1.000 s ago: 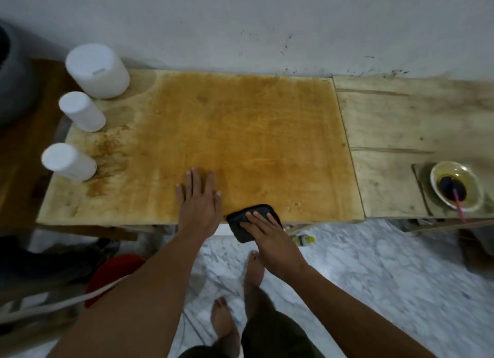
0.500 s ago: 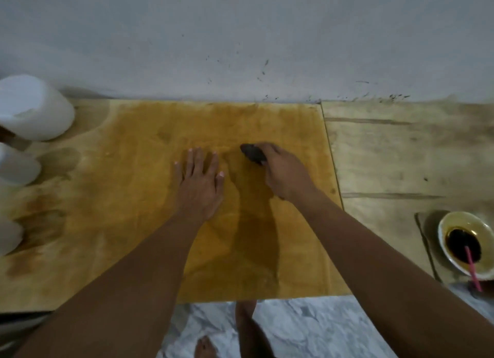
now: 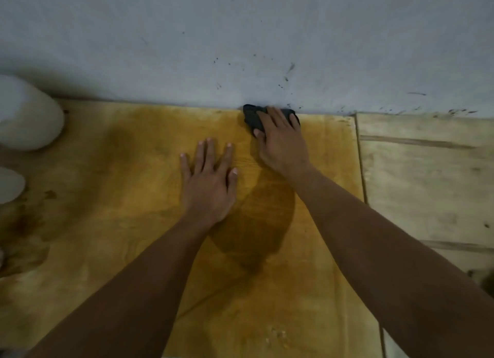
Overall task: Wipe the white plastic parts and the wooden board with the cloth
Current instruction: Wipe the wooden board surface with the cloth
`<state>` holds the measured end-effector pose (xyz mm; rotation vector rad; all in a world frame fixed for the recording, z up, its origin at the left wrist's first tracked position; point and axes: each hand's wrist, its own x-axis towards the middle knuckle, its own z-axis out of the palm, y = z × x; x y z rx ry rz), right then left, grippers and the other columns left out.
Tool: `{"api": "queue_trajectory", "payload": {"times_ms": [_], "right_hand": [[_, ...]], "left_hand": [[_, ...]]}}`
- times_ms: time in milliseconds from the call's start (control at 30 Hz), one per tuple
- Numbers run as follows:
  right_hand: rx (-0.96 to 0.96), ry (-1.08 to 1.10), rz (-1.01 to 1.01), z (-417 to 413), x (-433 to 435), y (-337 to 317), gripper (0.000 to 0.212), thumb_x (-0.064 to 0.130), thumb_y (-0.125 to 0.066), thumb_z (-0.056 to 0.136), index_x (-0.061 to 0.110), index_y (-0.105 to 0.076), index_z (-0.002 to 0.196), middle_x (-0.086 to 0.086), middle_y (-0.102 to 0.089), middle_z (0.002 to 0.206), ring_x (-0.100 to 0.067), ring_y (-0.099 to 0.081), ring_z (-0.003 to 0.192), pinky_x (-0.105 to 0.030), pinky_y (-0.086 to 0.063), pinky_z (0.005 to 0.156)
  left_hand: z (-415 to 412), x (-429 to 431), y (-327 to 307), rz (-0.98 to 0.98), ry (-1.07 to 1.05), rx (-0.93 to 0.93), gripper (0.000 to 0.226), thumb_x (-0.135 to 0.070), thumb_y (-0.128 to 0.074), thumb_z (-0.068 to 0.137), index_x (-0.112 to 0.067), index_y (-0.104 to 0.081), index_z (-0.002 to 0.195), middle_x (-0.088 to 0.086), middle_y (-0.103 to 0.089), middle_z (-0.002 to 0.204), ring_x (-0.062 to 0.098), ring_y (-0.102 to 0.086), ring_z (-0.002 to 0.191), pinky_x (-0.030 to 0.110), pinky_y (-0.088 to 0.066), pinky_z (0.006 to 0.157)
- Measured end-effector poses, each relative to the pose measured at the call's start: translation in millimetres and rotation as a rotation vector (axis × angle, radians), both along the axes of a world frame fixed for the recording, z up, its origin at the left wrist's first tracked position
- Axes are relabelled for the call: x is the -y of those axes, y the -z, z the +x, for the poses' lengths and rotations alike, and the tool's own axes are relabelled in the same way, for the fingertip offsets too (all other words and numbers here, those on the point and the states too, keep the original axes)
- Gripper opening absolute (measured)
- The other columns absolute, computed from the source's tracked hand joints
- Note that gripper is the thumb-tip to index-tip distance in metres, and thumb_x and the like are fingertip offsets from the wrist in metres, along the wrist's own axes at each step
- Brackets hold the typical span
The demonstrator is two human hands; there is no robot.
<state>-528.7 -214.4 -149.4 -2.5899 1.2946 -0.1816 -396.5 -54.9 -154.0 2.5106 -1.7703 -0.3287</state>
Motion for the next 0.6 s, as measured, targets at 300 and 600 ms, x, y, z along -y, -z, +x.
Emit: {"api": "queue_trajectory", "payload": {"times_ms": [300,600], "right_hand": [[-0.079,-0.063,0.094,-26,-53,-5,0.054,0.042,-0.021,0.108,0.02,-0.017,0.157,-0.004,-0.013,0.165,-0.019,-0.006,0.153,-0.045,-0.003,0.124],[-0.117,-0.068,0.086,-70,-190,-7,0.055,0.043,-0.016,0.108,0.02,-0.017,0.158,-0.002,-0.012,0.165,-0.016,-0.004,0.153,-0.046,-0.005,0.124]], "left_hand": [[-10,-13,-2,0.003,-0.013,-0.023,0.061,-0.05,-0.004,0.106,-0.03,-0.002,0.163,0.009,0.004,0.172,0.026,0.01,0.158,0.059,0.006,0.125],[-40,-130,-4,0.025,0.037,-0.024,0.06,-0.052,-0.006,0.108,-0.03,0.002,0.163,0.006,0.009,0.171,0.024,0.013,0.158,0.054,0.004,0.127]]}}
